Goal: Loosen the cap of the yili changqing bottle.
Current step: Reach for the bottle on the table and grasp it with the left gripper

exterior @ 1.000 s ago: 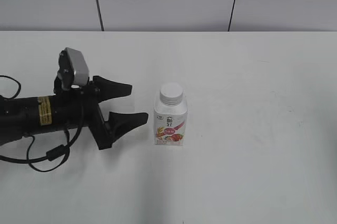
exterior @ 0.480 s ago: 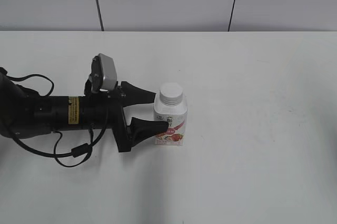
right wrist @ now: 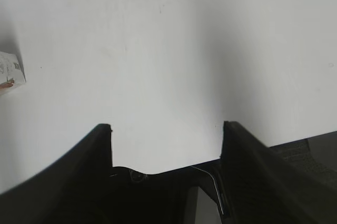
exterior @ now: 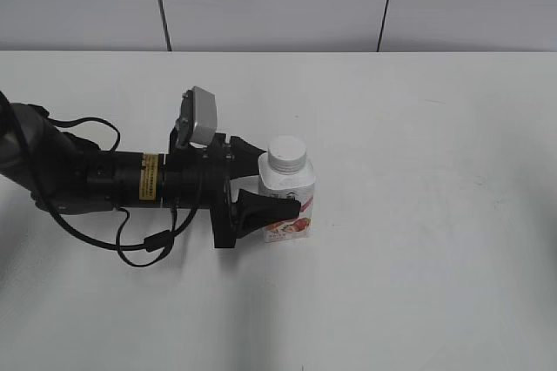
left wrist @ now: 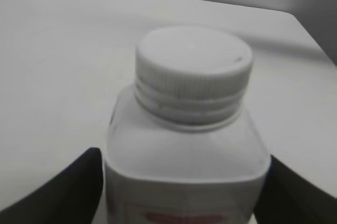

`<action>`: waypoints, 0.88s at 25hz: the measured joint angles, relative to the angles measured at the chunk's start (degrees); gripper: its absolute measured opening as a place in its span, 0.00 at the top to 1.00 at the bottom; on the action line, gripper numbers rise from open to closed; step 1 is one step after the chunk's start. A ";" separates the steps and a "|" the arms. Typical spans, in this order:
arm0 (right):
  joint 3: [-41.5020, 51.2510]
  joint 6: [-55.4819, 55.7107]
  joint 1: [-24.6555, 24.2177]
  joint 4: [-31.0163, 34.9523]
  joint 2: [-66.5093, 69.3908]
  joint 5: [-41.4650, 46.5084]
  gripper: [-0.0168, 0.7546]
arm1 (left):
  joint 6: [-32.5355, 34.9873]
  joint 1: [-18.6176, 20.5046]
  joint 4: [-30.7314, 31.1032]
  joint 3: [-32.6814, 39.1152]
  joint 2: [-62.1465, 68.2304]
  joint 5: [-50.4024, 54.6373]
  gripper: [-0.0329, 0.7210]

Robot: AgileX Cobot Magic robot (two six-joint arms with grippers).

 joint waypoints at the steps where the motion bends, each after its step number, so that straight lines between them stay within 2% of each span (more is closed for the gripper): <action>1: 0.00 0.00 0.00 0.06 0.00 0.00 0.31 | -0.44 -0.46 0.14 -0.33 0.05 -0.05 0.28; 8: -0.52 0.90 0.00 0.41 2.03 0.32 0.31 | -1.06 -1.83 -0.73 -0.84 0.07 0.83 0.31; 13: -2.22 1.17 0.00 4.97 6.83 0.44 0.31 | -1.06 -1.89 -1.23 -0.84 0.07 1.25 0.42; 17: -3.71 0.96 0.23 9.11 11.49 0.44 0.31 | -1.06 -1.94 -1.40 -0.84 0.07 1.32 0.43; 19: -4.44 0.86 1.76 10.14 13.75 -0.02 0.31 | -1.06 -1.94 -1.45 -0.84 0.07 1.32 0.43; 22: -6.26 1.28 6.70 10.68 17.45 -1.81 0.31 | -1.06 -1.94 -1.46 -0.84 0.07 1.37 0.43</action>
